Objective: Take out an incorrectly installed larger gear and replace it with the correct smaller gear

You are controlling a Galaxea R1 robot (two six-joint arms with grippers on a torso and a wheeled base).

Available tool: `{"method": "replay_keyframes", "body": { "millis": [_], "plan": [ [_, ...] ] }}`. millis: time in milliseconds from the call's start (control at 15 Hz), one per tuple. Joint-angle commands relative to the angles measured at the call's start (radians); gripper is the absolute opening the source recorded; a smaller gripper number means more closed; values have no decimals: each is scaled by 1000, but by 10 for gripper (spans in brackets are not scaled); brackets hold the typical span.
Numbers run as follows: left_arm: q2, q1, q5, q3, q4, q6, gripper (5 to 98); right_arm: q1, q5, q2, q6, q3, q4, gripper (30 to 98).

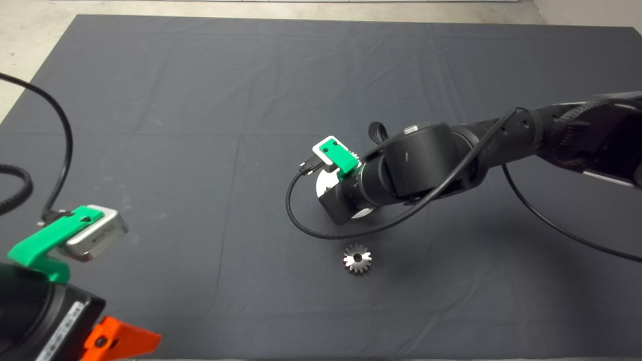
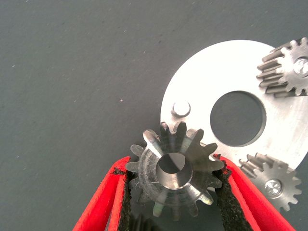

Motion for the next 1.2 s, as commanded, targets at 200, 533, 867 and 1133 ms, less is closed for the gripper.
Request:
{"method": "replay_keyframes", "body": {
  "millis": [200, 533, 867, 1133],
  "plan": [
    [-2, -5, 4, 11, -16, -2, 976, 13, -15, 3, 9, -2, -102, 398],
    [-2, -5, 4, 11, -16, -2, 976, -18, -24, 2, 9, -2, -153, 398],
    [-2, -5, 4, 11, -16, -2, 976, -30, -24, 2, 5, -5, -173, 398],
    [-2, -5, 4, 11, -16, -2, 976, -40, -24, 0, -1, -20, -202, 397]
  ]
}}
